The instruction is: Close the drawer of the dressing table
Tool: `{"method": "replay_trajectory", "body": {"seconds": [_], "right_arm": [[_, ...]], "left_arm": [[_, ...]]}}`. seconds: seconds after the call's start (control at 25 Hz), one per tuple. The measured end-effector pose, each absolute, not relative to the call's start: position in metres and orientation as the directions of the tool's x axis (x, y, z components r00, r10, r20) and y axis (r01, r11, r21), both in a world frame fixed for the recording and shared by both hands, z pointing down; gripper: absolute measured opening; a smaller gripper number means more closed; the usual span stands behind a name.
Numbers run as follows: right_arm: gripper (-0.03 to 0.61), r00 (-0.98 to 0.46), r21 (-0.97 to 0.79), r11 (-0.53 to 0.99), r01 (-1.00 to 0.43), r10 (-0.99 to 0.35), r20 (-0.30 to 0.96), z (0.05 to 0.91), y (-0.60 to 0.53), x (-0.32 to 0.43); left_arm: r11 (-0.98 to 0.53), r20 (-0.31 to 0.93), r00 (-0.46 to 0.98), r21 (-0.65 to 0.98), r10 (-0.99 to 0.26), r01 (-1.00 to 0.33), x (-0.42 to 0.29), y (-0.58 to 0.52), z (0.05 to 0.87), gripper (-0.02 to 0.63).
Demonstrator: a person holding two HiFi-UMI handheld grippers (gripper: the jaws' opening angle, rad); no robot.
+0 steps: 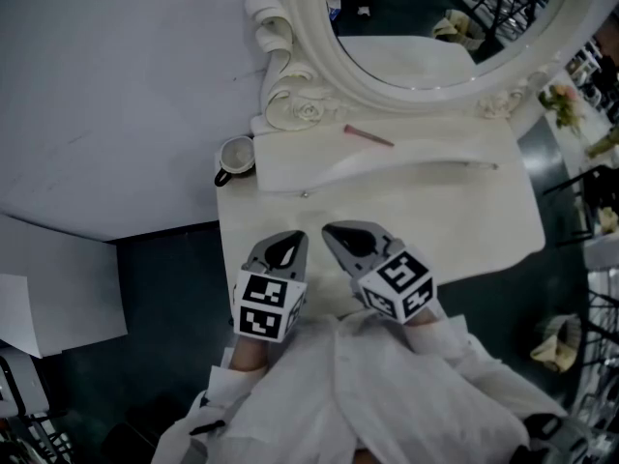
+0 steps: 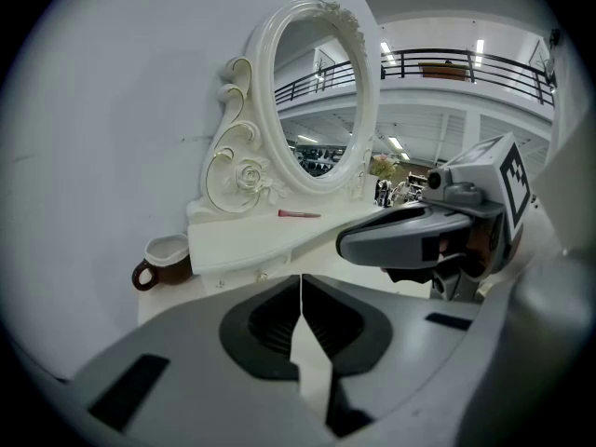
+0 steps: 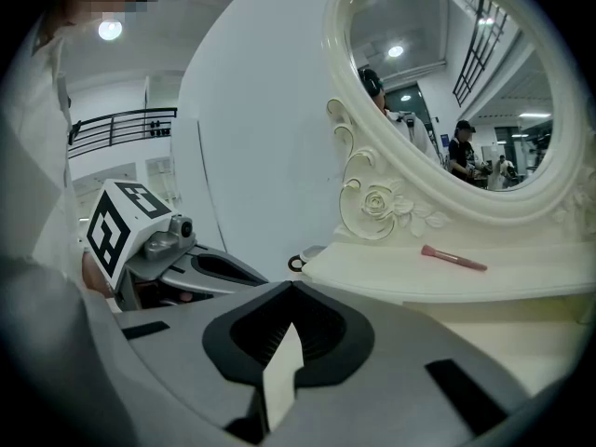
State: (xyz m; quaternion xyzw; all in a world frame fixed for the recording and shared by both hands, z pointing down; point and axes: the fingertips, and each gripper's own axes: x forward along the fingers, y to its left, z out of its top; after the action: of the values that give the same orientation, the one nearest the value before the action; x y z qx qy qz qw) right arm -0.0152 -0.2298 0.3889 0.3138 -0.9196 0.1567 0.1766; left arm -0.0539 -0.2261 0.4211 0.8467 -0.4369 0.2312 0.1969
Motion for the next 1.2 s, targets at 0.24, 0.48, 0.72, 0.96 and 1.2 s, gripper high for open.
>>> {"method": "replay_trajectory", "body": {"seconds": [0.24, 0.48, 0.72, 0.96, 1.2], "right_arm": [[0.006, -0.739, -0.180, 0.751, -0.636, -0.523, 0.424, 0.3890, -0.2306, -0.0134], [0.006, -0.739, -0.178, 0.753, -0.634, -0.522, 0.426, 0.3895, -0.2300, -0.0146], [0.006, -0.735, -0.172, 0.751, -0.637, -0.525, 0.428, 0.3903, -0.2295, -0.0141], [0.006, -0.730, -0.174, 0.744, -0.645, -0.533, 0.428, 0.3914, -0.2313, -0.0121], [0.006, -0.725, -0.179, 0.736, -0.653, -0.539, 0.429, 0.3919, -0.2296, -0.0100]], "left_arm": [[-0.542, 0.563, 0.514, 0.133, -0.648, -0.830, -0.0527, -0.2258, 0.4200, 0.011], [-0.544, 0.564, 0.514, 0.132, -0.646, -0.829, -0.0534, -0.2258, 0.4205, 0.011], [-0.548, 0.557, 0.520, 0.134, -0.648, -0.826, -0.0519, -0.2257, 0.4190, 0.011], [-0.552, 0.561, 0.528, 0.144, -0.638, -0.821, -0.0505, -0.2249, 0.4196, 0.011], [-0.561, 0.567, 0.531, 0.140, -0.630, -0.816, -0.0497, -0.2218, 0.4203, 0.011]]}}
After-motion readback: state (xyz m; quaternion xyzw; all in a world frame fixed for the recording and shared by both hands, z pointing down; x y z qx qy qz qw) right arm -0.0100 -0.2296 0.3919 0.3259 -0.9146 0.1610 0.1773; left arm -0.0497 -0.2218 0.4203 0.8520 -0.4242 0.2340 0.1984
